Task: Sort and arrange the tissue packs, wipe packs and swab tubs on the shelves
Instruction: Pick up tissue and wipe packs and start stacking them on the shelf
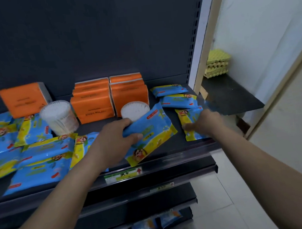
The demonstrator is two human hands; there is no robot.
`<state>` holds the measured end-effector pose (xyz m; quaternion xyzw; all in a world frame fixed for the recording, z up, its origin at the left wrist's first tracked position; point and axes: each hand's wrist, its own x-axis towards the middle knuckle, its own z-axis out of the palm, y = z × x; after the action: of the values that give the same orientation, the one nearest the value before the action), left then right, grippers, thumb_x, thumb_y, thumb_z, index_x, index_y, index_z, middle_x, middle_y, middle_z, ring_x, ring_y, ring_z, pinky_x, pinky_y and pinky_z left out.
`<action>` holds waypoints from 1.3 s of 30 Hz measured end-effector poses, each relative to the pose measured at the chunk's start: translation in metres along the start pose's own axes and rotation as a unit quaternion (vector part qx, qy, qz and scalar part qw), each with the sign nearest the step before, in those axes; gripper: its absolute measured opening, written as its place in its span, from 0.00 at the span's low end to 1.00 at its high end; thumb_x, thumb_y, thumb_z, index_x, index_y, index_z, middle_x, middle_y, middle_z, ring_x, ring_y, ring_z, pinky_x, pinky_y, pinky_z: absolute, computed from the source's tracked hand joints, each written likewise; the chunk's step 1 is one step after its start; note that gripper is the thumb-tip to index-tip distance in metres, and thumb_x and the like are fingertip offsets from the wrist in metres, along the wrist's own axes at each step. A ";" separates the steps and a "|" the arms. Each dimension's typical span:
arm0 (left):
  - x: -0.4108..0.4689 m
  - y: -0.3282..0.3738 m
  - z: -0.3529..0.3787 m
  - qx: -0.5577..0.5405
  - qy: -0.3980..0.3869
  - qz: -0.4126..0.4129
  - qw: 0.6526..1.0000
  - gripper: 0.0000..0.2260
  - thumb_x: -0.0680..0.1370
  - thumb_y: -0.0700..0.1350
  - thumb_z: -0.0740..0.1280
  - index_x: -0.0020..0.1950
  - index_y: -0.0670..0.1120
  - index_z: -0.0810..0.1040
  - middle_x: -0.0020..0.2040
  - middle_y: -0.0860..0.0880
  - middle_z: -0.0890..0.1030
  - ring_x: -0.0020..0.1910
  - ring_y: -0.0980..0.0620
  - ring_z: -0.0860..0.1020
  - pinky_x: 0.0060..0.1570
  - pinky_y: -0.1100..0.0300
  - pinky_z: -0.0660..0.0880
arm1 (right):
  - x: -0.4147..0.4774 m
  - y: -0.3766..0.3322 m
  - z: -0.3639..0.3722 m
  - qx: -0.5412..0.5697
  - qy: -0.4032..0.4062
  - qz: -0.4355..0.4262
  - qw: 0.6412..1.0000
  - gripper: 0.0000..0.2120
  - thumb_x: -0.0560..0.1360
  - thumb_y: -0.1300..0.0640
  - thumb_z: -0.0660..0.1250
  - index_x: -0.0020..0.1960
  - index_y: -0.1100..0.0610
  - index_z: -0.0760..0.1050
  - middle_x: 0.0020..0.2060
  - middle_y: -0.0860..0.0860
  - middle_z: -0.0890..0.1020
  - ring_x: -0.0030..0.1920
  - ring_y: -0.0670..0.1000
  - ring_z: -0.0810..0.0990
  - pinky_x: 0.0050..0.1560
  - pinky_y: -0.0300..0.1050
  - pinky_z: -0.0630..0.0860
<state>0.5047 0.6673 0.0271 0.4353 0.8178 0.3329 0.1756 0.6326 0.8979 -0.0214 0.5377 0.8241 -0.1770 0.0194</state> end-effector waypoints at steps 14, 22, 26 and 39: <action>0.001 0.055 0.017 -0.003 0.121 -0.033 0.992 0.05 0.76 0.47 0.68 0.42 0.49 0.75 0.37 0.50 0.80 0.35 0.54 0.77 0.33 0.61 0.72 | 0.005 0.013 -0.079 0.282 -0.180 -0.127 0.934 0.13 0.67 0.60 0.75 0.50 0.60 0.79 0.47 0.58 0.84 0.47 0.60 0.83 0.53 0.59 0.79; -0.038 0.046 -0.011 0.022 0.326 -0.040 0.944 0.07 0.76 0.45 0.67 0.43 0.42 0.73 0.33 0.51 0.74 0.31 0.59 0.72 0.27 0.68 0.65 | -0.032 -0.041 -0.092 0.438 -0.126 -0.275 0.847 0.11 0.72 0.65 0.70 0.52 0.56 0.74 0.48 0.52 0.82 0.47 0.56 0.82 0.49 0.54 0.80; -0.076 0.021 -0.043 0.010 0.369 -0.064 0.927 0.05 0.77 0.45 0.66 0.45 0.44 0.73 0.34 0.54 0.74 0.31 0.57 0.72 0.27 0.70 0.66 | -0.066 -0.096 -0.081 0.436 -0.131 -0.340 0.823 0.11 0.71 0.67 0.69 0.52 0.58 0.76 0.43 0.52 0.83 0.41 0.51 0.82 0.43 0.48 0.80; -0.238 -0.117 -0.181 0.031 0.453 -0.158 0.877 0.05 0.77 0.44 0.66 0.44 0.44 0.72 0.33 0.53 0.71 0.29 0.57 0.69 0.26 0.69 0.64 | -0.216 -0.311 0.014 0.389 -0.175 -0.483 0.765 0.14 0.70 0.69 0.68 0.52 0.56 0.77 0.39 0.48 0.81 0.31 0.40 0.78 0.34 0.39 0.77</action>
<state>0.4640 0.3523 0.0742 0.1076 0.8758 0.4357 -0.1777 0.4437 0.5921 0.0975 -0.0098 0.8177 -0.5594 -0.1355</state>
